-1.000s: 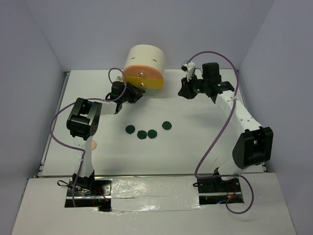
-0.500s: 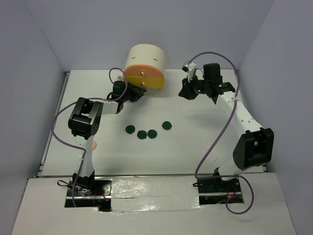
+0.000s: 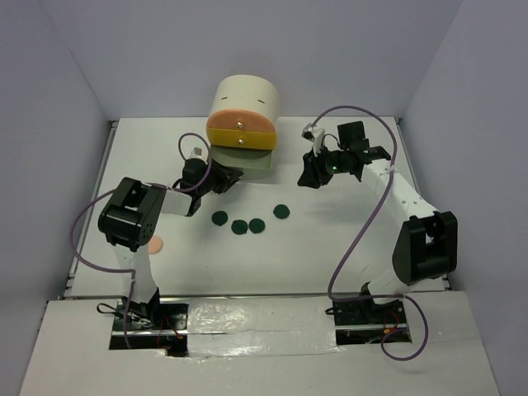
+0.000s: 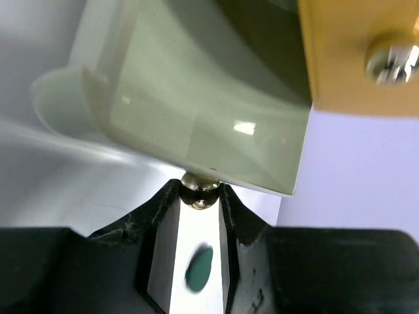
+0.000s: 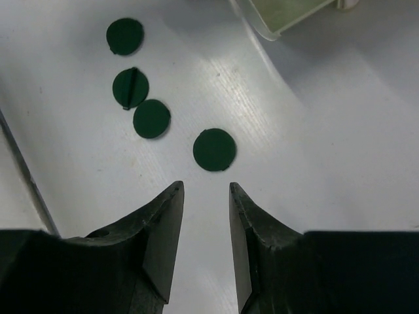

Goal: Organize the makeup

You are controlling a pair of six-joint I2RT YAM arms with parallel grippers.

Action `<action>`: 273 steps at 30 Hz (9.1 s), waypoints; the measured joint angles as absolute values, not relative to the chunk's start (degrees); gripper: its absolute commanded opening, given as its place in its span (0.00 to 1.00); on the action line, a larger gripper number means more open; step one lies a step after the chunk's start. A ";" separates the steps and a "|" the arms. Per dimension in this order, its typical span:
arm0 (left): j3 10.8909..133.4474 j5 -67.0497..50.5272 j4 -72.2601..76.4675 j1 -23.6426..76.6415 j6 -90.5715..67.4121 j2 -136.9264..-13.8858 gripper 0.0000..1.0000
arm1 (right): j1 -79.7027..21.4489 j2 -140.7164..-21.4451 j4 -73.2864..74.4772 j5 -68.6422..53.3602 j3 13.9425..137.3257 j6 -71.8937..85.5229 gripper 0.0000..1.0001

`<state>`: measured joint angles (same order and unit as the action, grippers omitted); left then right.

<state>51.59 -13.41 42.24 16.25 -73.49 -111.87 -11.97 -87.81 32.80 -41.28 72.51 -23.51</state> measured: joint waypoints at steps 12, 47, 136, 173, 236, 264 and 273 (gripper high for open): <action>44.69 -13.17 41.15 17.41 -72.03 -106.48 0.68 | -19.77 -93.10 34.15 -35.90 70.15 -23.35 0.60; 29.61 11.07 -20.97 6.68 -60.38 -46.00 0.71 | -29.17 -107.37 23.57 -15.25 67.88 -10.98 0.03; 39.13 -3.36 -15.00 -3.64 -49.69 -62.15 0.00 | -20.73 -89.06 23.70 -39.97 74.11 -22.79 0.55; 71.92 -2.55 2.13 14.52 -52.64 -98.45 0.61 | -29.78 -90.65 28.64 -35.03 69.52 -25.82 0.57; 29.32 1.19 -3.99 13.96 -45.69 -53.23 0.78 | -38.59 -104.31 35.07 -14.57 95.42 -31.66 0.06; 29.52 -2.66 -0.01 14.39 -46.72 -67.94 0.63 | -34.22 -119.33 35.20 -10.09 107.37 -30.85 1.00; 37.89 -1.58 -0.40 18.72 -43.09 -79.44 0.62 | -26.72 -106.43 38.70 -30.22 98.28 -34.11 0.98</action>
<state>37.89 -1.58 -0.40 18.72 -43.09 -79.44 -26.72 -106.43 38.70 -30.22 98.28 -34.11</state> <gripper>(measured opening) 0.630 0.985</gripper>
